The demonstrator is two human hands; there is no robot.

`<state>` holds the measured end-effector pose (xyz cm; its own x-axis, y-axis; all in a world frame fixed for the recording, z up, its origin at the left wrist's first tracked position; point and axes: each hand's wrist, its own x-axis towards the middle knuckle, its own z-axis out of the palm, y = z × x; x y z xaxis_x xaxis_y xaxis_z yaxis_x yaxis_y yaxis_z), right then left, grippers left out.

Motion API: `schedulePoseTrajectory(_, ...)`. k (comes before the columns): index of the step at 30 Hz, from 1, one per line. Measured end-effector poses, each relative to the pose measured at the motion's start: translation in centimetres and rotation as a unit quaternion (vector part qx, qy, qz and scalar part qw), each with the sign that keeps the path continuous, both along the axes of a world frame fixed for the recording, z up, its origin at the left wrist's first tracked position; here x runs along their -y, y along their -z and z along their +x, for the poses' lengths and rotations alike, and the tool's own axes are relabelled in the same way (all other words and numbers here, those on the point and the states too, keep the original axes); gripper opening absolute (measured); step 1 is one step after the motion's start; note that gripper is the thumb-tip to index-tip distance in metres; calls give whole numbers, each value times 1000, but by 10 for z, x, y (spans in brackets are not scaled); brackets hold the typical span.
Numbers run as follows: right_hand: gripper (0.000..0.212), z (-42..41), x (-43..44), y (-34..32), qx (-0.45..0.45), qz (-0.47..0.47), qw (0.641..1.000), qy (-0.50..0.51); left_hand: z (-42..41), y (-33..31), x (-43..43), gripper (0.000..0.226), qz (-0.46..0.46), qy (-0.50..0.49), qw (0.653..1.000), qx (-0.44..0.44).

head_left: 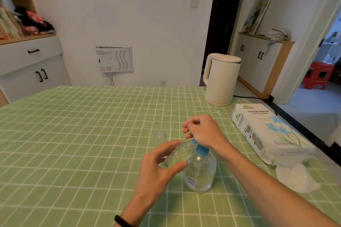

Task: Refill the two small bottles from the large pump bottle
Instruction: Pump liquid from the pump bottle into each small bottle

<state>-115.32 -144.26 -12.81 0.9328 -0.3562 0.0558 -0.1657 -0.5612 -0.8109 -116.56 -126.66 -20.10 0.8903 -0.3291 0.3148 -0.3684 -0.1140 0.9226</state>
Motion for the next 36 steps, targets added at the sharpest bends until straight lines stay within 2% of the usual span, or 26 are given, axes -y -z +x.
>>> schedulePoseTrajectory(8,26,2,1,-2,11,-5,1000,13,1,4,-4,50,-29,2,999,-22)
schedulePoseTrajectory(18,34,3,1,6,4,5,1000,10,1,5,-1,52,-30,1,1000,-9)
schedulePoseTrajectory(29,24,3,2,-4,-6,-36,999,1,1,0,-3,51,-27,7,1000,-15)
schedulePoseTrajectory(36,30,5,3,1,4,-8,1000,4,0,-1,-1,50,-34,14,999,-18)
